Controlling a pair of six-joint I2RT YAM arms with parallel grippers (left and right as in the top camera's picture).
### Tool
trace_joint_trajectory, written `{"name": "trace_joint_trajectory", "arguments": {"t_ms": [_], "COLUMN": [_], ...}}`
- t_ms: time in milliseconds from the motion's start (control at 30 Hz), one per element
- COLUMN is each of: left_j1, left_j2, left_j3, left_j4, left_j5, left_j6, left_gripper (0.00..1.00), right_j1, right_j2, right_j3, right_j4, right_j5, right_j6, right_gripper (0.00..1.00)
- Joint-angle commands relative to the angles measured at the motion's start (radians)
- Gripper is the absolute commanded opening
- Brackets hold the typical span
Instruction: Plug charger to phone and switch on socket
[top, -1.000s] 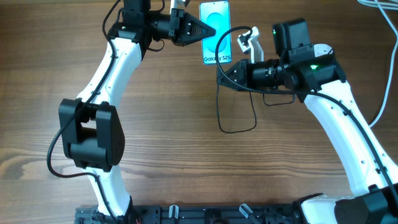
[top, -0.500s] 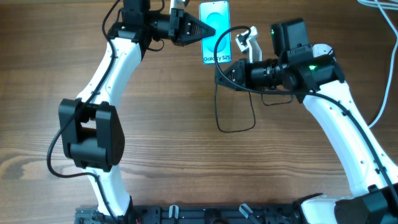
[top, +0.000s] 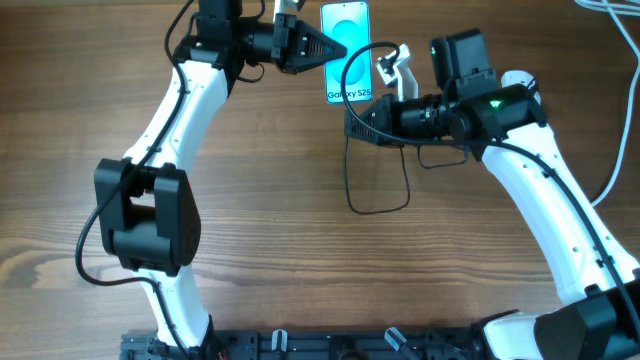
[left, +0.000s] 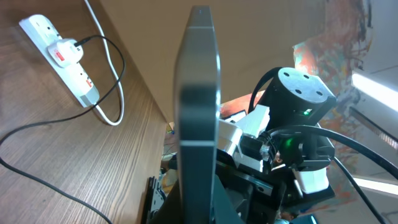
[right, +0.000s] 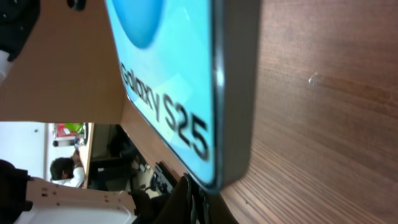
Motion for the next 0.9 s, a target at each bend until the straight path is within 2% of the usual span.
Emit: {"name": "trace_joint_trajectory", "arguments": {"t_ms": [0,867], "left_j1": [-0.002,-0.003], "left_j2": [-0.036,-0.036], "left_j3": [0.012,0.012], "left_j4": [0.023,0.021], "left_j5": [0.034,0.034], "left_j6": [0.023,0.023], "left_gripper": [0.04,0.04], "right_j1": [0.003,0.001], "right_j2": [0.010,0.009], "right_j3": [0.024,0.072], "right_j4": [-0.019,-0.048], "right_j5": [-0.002,0.016], "right_j6": [-0.030,-0.072], "right_gripper": [0.04,0.04]}}
